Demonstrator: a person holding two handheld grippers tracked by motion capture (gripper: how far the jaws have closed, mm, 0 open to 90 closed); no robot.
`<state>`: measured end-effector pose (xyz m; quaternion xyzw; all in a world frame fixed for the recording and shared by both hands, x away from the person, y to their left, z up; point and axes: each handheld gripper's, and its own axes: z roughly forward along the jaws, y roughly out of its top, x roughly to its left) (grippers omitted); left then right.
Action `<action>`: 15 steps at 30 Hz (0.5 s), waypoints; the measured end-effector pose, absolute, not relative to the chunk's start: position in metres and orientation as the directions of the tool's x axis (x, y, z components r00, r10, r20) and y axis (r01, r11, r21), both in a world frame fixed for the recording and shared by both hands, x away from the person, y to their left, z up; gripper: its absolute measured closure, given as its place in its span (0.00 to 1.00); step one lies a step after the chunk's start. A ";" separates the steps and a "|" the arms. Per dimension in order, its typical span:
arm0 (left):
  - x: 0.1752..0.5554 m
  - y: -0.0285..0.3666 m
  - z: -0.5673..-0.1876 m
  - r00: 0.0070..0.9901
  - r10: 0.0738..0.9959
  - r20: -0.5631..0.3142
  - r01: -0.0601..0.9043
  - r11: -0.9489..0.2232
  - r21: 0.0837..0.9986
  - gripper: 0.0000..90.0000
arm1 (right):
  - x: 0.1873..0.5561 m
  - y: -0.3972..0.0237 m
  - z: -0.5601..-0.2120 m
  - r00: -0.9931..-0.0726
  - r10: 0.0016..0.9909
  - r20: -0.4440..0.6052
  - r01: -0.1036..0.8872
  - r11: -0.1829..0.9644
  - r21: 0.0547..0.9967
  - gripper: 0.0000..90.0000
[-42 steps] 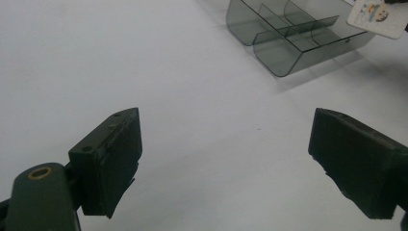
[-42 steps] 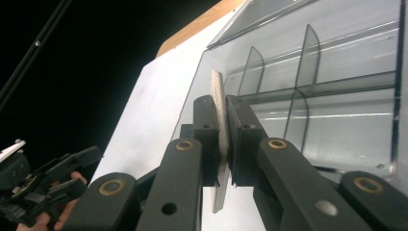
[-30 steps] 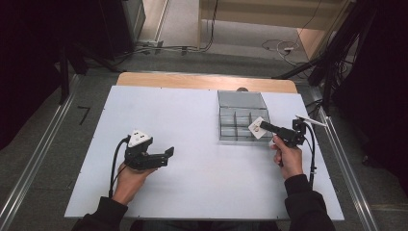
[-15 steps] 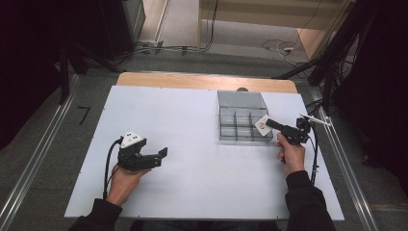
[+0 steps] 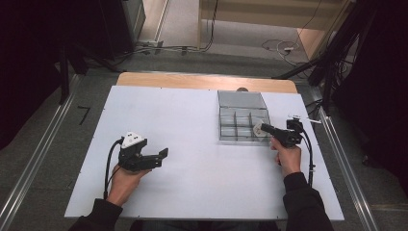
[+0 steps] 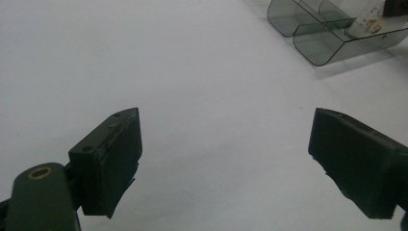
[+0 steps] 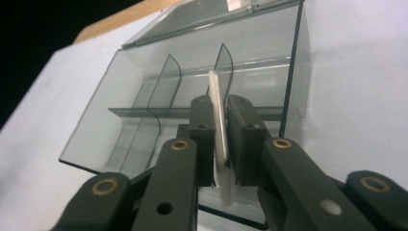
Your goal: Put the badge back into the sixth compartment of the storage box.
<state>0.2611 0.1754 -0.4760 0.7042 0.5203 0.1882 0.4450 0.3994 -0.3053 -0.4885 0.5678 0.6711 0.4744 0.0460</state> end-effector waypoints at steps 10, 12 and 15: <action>0.260 0.174 -0.477 0.391 0.899 -0.199 0.566 -0.064 0.822 0.14 | 0.385 -0.309 -0.469 -0.368 0.850 0.376 0.647 -0.056 0.760 0.56; 0.261 0.174 -0.478 0.388 0.899 -0.201 0.566 -0.061 0.822 0.14 | 0.383 -0.311 -0.467 -0.368 0.855 0.365 0.639 -0.053 0.767 0.50; 0.261 0.174 -0.479 0.385 0.901 -0.200 0.568 -0.061 0.820 0.14 | 0.382 -0.311 -0.466 -0.373 0.858 0.354 0.643 -0.036 0.765 0.41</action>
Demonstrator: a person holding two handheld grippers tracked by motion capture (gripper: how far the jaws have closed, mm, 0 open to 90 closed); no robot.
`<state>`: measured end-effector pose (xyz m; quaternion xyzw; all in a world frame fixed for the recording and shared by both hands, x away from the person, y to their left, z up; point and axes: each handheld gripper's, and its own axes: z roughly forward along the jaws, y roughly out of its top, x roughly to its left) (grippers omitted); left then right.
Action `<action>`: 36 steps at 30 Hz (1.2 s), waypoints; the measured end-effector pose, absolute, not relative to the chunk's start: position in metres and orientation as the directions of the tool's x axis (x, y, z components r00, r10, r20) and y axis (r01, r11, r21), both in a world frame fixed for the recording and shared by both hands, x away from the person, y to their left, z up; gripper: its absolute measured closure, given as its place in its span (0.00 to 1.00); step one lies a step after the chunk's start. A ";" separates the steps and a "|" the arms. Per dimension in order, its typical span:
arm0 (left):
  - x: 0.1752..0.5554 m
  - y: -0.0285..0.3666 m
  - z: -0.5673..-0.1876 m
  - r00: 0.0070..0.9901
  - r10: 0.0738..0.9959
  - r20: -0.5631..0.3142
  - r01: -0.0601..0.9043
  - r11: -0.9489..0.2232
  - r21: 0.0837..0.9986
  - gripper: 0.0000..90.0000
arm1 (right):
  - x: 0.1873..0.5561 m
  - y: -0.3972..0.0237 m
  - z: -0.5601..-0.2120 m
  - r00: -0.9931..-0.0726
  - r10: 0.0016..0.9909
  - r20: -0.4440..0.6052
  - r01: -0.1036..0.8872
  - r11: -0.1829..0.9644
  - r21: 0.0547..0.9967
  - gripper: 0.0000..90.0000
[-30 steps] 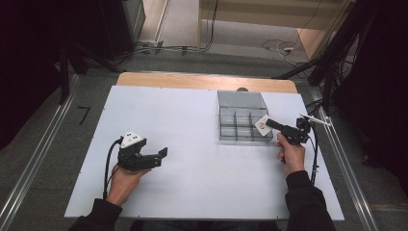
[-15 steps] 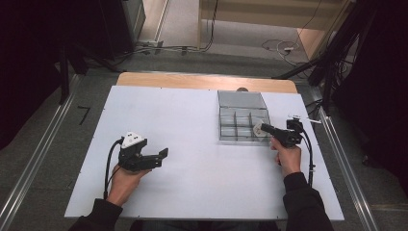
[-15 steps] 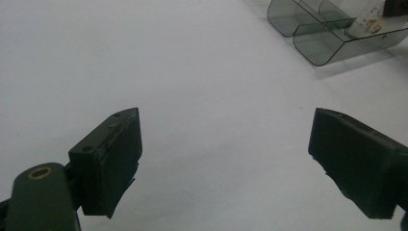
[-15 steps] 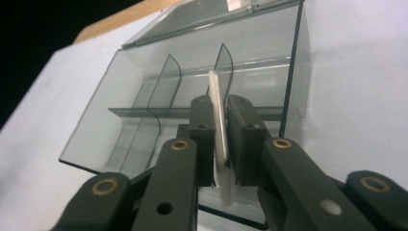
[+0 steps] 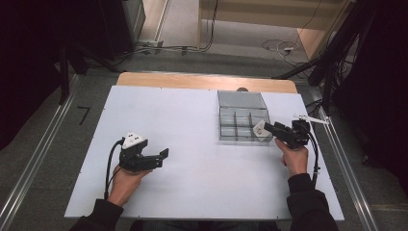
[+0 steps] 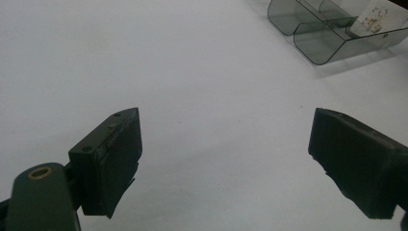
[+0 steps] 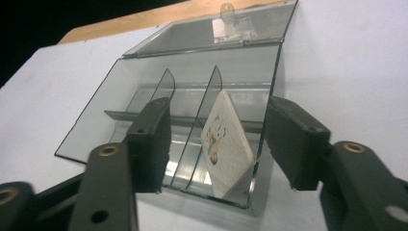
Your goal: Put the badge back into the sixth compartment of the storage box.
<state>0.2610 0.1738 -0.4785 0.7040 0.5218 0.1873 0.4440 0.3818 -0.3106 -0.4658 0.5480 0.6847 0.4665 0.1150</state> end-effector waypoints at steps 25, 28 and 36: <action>0.259 0.179 -0.481 0.354 0.913 -0.201 0.574 -0.043 0.818 0.14 | 0.364 -0.315 -0.456 -0.364 0.877 0.314 0.631 -0.016 0.776 0.18; 0.257 0.181 -0.481 0.354 0.914 -0.200 0.574 -0.044 0.818 0.14 | 0.362 -0.317 -0.457 -0.360 0.880 0.310 0.632 -0.015 0.775 0.18; 0.251 0.190 -0.481 0.339 0.920 -0.198 0.576 -0.036 0.817 0.14 | 0.358 -0.323 -0.457 -0.352 0.887 0.300 0.629 -0.013 0.778 0.18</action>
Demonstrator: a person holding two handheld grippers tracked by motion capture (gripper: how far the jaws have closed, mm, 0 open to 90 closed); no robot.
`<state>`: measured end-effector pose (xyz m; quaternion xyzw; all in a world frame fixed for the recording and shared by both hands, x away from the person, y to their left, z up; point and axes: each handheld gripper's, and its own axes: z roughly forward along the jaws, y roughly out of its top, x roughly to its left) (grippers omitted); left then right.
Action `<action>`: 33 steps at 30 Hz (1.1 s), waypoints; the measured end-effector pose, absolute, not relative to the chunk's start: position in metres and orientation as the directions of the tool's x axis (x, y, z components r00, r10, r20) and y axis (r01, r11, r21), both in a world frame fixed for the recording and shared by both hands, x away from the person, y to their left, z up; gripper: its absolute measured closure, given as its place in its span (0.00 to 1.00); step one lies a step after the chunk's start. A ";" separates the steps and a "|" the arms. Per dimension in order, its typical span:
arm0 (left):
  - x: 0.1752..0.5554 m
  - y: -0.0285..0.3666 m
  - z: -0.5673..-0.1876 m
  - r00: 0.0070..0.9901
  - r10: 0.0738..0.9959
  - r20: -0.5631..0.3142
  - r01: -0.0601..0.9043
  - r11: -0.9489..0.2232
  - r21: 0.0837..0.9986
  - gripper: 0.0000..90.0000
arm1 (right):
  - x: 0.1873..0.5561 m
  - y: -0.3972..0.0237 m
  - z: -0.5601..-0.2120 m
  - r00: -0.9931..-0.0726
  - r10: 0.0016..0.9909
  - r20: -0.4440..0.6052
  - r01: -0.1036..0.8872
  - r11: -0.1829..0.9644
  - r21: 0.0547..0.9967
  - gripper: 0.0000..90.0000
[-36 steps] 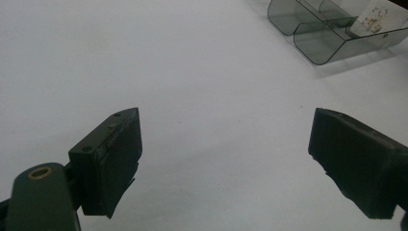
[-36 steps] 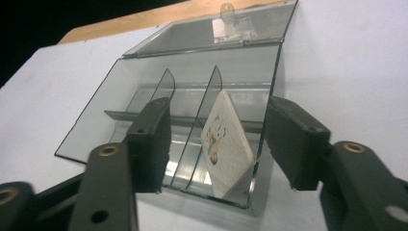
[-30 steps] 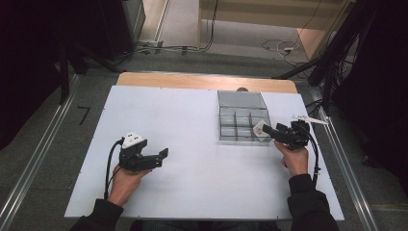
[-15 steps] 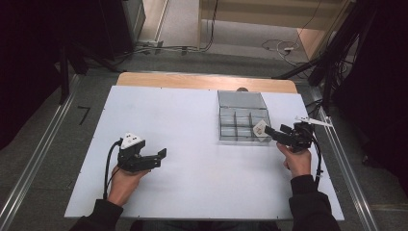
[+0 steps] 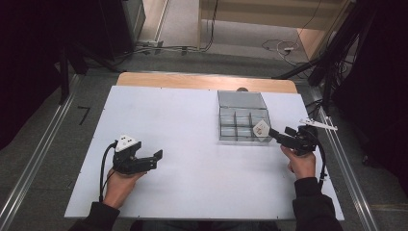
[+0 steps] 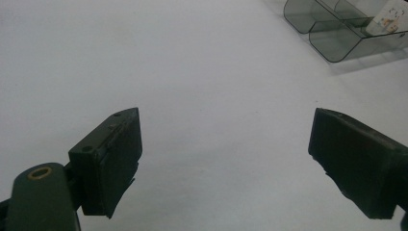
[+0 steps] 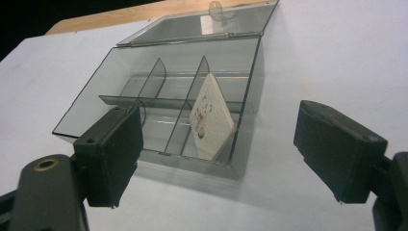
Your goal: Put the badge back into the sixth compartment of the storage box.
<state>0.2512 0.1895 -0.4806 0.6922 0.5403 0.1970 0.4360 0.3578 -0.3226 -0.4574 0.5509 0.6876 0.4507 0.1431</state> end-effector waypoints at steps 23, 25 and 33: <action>0.242 0.231 -0.483 0.224 0.947 -0.229 0.580 0.059 0.812 0.14 | 0.345 -0.333 -0.465 -0.342 0.900 0.269 0.634 0.010 0.773 0.17; 0.242 0.234 -0.484 0.216 0.950 -0.225 0.581 0.060 0.812 0.14 | 0.344 -0.334 -0.465 -0.335 0.903 0.270 0.634 0.004 0.773 0.17; 0.240 0.240 -0.486 0.194 0.957 -0.218 0.582 0.067 0.810 0.14 | 0.339 -0.343 -0.467 -0.322 0.908 0.269 0.634 -0.004 0.773 0.17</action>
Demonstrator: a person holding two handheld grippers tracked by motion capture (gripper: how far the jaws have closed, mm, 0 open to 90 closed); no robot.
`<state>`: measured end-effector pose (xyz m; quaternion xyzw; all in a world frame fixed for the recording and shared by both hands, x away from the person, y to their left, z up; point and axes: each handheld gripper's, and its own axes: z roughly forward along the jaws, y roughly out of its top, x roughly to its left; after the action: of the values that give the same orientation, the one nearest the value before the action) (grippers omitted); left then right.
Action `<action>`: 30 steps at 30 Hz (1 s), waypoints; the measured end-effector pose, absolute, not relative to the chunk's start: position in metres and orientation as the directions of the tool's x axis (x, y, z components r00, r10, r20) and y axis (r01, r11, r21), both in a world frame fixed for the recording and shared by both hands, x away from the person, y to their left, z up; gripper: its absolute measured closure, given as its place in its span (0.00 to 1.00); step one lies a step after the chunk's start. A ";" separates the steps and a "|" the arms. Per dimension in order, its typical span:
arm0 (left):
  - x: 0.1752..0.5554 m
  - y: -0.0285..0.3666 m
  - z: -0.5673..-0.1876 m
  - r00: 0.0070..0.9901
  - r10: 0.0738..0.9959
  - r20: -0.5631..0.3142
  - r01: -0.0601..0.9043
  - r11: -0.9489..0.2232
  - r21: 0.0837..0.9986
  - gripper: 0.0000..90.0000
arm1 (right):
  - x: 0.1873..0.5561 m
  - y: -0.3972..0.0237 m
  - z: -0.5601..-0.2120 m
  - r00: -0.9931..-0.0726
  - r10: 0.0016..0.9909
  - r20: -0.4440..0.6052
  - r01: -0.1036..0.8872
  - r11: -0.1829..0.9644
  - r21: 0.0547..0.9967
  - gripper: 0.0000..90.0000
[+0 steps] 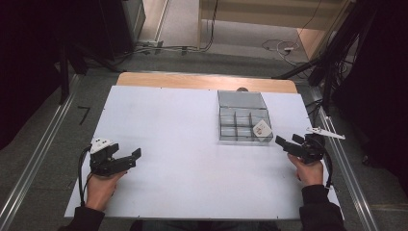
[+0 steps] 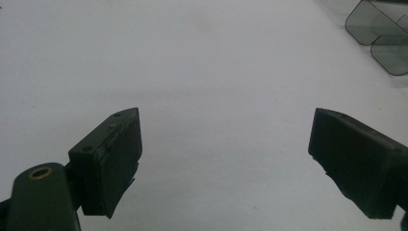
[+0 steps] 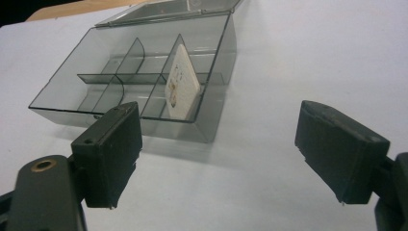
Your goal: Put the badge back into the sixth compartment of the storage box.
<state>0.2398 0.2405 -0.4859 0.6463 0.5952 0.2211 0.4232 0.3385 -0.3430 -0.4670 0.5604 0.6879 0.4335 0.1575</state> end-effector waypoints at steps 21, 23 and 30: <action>0.240 0.252 -0.488 0.144 0.967 -0.210 0.576 0.091 0.813 0.14 | 0.321 -0.365 -0.466 -0.294 0.919 0.262 0.620 -0.025 0.784 0.17; 0.240 0.252 -0.488 0.143 0.967 -0.209 0.577 0.090 0.812 0.14 | 0.319 -0.367 -0.466 -0.293 0.920 0.262 0.619 -0.026 0.785 0.17; 0.240 0.252 -0.488 0.147 0.967 -0.206 0.573 0.087 0.815 0.14 | 0.313 -0.373 -0.466 -0.284 0.924 0.257 0.620 -0.028 0.784 0.17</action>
<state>0.2395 0.2516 -0.4877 0.6329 0.6086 0.2370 0.4158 0.3125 -0.3729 -0.4662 0.5720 0.6747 0.4321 0.1758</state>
